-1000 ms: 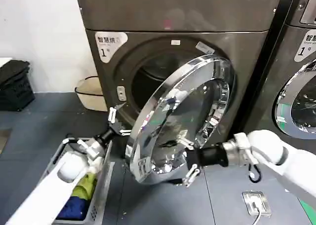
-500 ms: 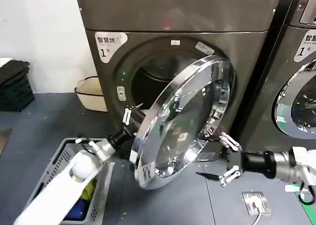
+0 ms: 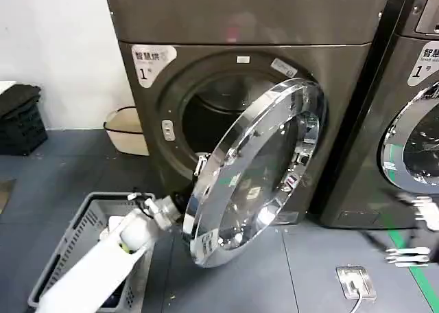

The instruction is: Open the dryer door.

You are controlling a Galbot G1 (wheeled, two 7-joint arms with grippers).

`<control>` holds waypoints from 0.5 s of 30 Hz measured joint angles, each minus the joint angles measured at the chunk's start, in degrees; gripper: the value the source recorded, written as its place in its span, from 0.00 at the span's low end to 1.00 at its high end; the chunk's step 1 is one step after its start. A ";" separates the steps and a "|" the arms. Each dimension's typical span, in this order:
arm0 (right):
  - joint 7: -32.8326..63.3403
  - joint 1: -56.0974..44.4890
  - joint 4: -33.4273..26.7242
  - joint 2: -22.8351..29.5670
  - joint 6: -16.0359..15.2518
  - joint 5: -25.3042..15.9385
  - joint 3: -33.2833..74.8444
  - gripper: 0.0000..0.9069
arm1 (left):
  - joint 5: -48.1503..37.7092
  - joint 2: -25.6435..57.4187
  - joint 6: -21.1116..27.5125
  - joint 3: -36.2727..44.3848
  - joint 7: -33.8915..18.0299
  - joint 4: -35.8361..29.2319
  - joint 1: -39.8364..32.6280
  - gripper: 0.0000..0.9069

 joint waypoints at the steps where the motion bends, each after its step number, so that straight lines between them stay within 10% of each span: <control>1: 1.19 -0.13 -0.48 1.45 0.49 -0.98 1.39 1.00 | -0.11 -0.05 -0.15 0.59 0.01 0.18 -0.33 1.00; 15: 18.38 2.75 -5.58 20.59 -3.75 -15.53 10.56 1.00 | -2.06 -0.60 -1.23 8.78 -0.13 1.26 -5.84 1.00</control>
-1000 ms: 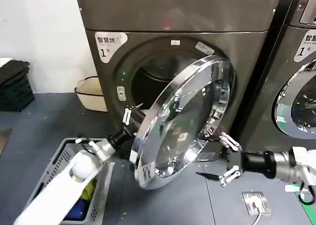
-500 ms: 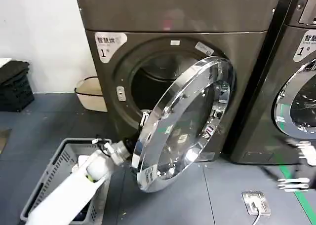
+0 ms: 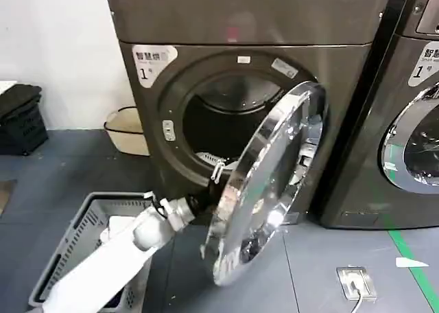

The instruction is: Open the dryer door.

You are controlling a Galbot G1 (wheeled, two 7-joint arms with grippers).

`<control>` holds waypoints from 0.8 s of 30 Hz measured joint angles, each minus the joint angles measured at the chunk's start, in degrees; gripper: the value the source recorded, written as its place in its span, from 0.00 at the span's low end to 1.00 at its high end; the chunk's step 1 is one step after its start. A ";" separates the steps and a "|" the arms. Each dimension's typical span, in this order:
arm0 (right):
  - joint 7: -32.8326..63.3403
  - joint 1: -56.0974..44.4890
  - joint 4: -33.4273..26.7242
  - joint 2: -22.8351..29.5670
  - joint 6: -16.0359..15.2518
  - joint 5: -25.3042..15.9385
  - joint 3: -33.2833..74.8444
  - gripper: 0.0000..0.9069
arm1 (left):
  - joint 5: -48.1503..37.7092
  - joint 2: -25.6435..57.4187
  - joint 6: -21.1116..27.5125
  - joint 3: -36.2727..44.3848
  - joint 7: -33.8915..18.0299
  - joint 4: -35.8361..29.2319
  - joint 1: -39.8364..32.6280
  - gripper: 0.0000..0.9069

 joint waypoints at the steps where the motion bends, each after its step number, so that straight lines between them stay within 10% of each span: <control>1: 1.81 0.59 0.02 1.23 -1.10 -1.35 0.76 1.00 | -0.01 -0.22 -0.10 0.72 -0.08 0.27 -0.57 1.00; 12: 19.89 5.77 -2.71 12.82 -8.48 -14.71 9.80 1.00 | 0.30 -5.08 -1.20 7.70 -0.09 4.79 -5.64 1.00; 24: 29.36 5.48 -3.60 15.95 -9.70 -25.65 19.43 1.00 | 1.67 -11.32 -0.54 12.18 -0.48 9.98 -9.39 1.00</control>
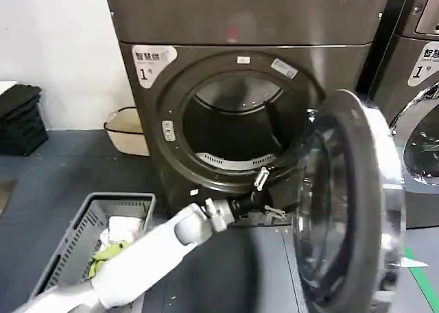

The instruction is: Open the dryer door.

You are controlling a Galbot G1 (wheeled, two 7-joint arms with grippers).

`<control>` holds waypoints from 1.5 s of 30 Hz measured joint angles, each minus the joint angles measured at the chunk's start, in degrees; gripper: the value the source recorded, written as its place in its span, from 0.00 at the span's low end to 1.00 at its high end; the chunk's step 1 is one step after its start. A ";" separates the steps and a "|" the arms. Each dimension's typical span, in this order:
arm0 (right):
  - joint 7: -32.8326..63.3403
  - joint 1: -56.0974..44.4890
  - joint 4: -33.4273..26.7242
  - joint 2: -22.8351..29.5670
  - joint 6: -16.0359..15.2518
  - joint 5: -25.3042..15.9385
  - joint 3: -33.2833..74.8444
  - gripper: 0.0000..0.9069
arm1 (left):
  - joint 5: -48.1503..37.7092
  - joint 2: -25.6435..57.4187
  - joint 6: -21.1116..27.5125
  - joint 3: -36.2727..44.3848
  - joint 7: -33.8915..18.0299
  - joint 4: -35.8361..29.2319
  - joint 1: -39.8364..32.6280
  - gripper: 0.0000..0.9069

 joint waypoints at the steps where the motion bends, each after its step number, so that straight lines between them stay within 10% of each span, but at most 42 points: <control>1: 0.09 0.00 -0.04 0.25 -0.09 -0.34 0.49 1.00 | 0.56 -0.59 0.01 0.33 -0.16 0.61 -0.31 1.00; 45: -2.74 -7.63 -15.90 -15.07 -0.20 -1.00 4.73 1.00 | 3.84 -20.87 4.57 4.39 -0.55 12.68 -5.27 1.00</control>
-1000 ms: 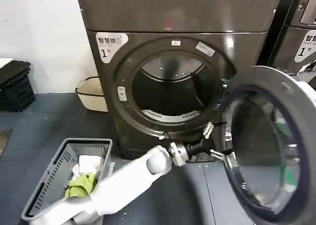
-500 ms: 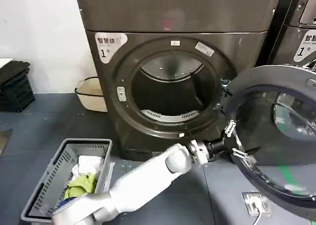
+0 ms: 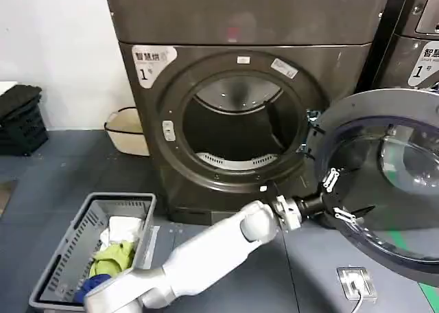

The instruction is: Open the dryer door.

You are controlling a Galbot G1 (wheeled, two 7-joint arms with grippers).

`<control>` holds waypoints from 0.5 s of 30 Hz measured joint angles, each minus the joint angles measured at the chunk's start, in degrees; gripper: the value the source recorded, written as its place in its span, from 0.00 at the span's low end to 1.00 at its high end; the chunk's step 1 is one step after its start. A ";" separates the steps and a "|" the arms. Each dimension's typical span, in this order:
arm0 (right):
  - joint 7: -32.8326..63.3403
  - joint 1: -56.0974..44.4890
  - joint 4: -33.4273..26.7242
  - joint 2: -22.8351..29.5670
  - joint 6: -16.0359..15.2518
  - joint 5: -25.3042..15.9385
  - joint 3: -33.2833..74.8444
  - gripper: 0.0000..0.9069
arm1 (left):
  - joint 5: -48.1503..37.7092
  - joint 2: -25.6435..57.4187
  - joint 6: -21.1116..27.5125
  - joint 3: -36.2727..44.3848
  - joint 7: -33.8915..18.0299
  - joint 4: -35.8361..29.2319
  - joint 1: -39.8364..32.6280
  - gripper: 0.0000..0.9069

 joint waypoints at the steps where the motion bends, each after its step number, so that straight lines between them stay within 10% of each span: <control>1: -0.03 0.00 -0.21 -0.22 -0.09 0.04 0.05 1.00 | 0.00 -0.12 0.02 0.00 0.00 0.05 -0.06 1.00; 15: -0.39 0.53 -0.59 -1.18 -1.28 0.38 -0.28 1.00 | -0.04 -2.43 3.93 0.02 -1.54 1.01 -0.14 1.00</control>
